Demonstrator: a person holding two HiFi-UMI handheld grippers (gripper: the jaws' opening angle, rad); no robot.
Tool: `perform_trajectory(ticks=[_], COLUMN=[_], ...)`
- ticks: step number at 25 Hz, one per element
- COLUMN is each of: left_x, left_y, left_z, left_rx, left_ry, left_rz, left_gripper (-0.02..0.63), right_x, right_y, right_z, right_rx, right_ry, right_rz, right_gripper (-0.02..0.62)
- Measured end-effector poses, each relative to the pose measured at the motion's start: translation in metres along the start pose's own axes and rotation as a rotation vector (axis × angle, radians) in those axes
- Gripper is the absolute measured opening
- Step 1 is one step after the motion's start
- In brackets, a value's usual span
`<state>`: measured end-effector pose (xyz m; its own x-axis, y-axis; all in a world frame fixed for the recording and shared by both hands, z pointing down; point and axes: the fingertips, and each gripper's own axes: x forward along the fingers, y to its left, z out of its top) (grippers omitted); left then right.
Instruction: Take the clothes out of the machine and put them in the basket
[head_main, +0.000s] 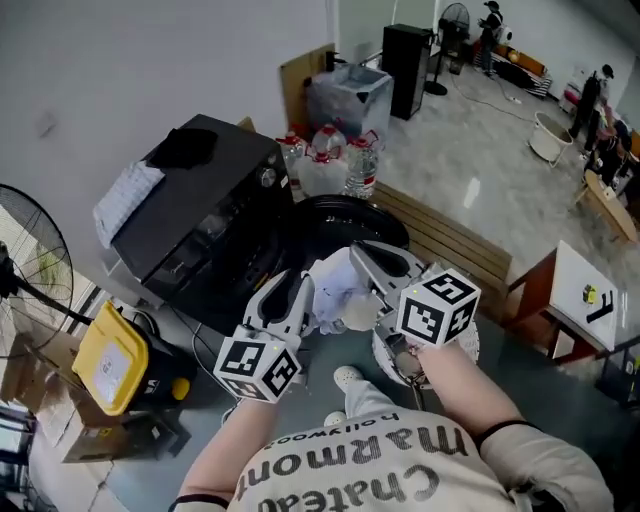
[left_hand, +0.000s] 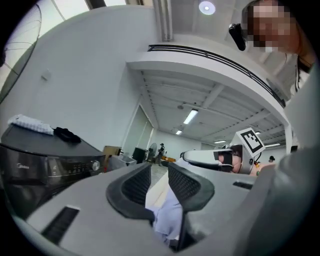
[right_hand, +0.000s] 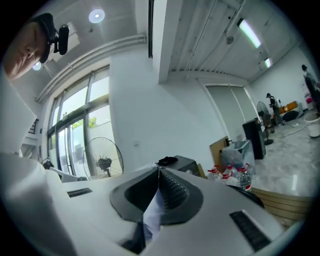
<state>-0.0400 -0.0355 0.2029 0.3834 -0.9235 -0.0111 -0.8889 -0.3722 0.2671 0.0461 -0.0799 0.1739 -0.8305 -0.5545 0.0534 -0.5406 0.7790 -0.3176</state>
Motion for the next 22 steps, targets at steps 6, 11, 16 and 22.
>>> perform_trajectory(ticks=[6,11,16,22], left_x=[0.019,0.042,0.060,0.085], left_y=[-0.071,-0.124,-0.164,-0.170], left_z=[-0.021,-0.043,-0.053,-0.077], left_rx=[-0.031,-0.077,-0.088,-0.070], left_ry=[0.031,0.076,0.111,0.157], left_rz=[-0.175,-0.301,-0.390,-0.392], left_gripper=[0.103,0.103,0.103,0.103], right_x=[-0.083,-0.146,-0.194,-0.216], right_y=[-0.016,-0.042,-0.067,-0.120], right_z=[-0.003,-0.003,0.005,-0.012], right_rx=[-0.015,0.008,0.031,0.095], right_ry=[-0.013,-0.019,-0.051,-0.075], right_rz=[-0.160,-0.315,-0.441,-0.512], right_gripper=[0.032,0.031,0.032,0.032])
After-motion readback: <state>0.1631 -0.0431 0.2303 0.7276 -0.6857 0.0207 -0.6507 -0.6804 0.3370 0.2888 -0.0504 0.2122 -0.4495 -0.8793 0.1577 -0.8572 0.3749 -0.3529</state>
